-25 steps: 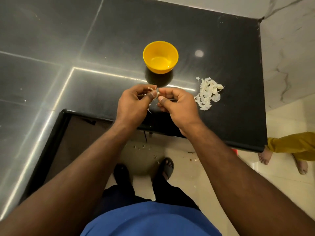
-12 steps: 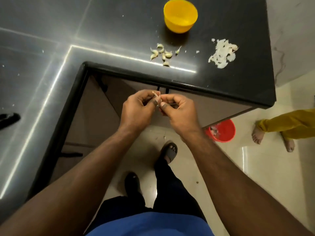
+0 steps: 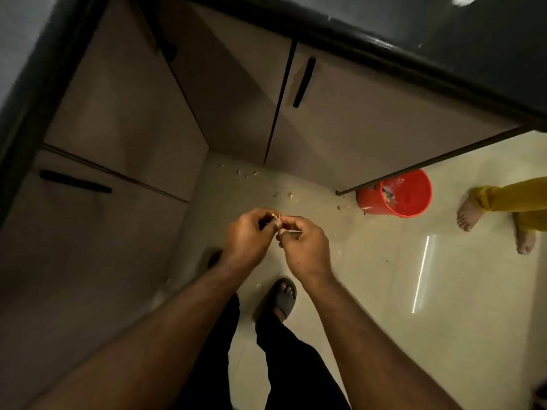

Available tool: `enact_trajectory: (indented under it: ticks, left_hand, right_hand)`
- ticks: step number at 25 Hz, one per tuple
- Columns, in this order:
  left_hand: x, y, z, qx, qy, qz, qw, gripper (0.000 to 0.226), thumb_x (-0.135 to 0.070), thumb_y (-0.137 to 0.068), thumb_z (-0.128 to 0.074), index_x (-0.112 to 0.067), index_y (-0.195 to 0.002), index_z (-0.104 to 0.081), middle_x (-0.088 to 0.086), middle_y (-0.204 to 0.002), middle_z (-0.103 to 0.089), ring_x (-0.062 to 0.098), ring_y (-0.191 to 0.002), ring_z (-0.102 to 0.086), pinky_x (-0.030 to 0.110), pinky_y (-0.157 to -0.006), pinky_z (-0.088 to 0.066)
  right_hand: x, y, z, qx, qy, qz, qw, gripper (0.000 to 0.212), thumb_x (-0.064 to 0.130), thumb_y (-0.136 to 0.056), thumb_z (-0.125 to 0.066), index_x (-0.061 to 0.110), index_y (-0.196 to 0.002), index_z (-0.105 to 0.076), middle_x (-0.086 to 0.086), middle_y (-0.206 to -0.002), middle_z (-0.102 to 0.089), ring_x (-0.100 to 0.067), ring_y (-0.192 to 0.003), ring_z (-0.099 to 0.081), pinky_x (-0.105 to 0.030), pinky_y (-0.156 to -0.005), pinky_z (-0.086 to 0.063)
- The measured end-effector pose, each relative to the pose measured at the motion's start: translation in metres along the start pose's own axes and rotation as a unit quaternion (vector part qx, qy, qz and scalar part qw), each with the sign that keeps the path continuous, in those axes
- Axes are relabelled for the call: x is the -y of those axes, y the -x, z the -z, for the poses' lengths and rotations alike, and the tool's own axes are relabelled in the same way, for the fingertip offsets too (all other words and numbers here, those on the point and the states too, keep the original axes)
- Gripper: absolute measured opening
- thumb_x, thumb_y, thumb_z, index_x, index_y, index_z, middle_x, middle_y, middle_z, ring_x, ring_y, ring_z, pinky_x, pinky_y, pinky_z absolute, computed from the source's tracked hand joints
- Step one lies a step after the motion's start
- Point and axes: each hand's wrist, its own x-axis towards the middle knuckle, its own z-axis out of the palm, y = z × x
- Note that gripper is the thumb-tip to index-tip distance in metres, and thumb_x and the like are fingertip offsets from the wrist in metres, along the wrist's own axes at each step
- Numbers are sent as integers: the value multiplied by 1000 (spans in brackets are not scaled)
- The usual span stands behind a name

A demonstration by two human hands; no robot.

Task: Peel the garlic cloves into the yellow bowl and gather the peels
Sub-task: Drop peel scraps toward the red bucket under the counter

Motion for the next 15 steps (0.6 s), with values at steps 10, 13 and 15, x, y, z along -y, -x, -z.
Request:
enact_trajectory:
  ticks: [10,13,15]
  left_hand:
    - [177,-109,-134,11,-114,-29,993,16,-18,-100,-60,-15,-110,-72,-2,-104,-73,11,-94,-65,9,-76,-42]
    - [230,-154,-163,21,-154,-59,986,17,-18,-100,-61,-10,-109,-72,2,-102,-75,14,-94,-68,3,-73,-35]
    - [264,-190,-184,20,-175,-68,982,20,-21,-100,-60,-8,-113,-70,4,-105,-75,19,-98,-70,13,-79,-40]
  right_hand:
    - [-193,-123,-77,61,137,-8,989,39,8,-94,-54,21,-128,-66,4,-128,-66,-14,-115,-63,-18,-98,-44]
    - [-243,-167,-107,56,123,-17,991,39,3,-95,-52,20,-126,-67,-3,-129,-67,-19,-113,-65,-32,-101,-51]
    - [-272,-204,-125,63,133,-39,988,42,1,-96,-48,18,-131,-63,-3,-134,-63,-20,-119,-62,-34,-102,-51]
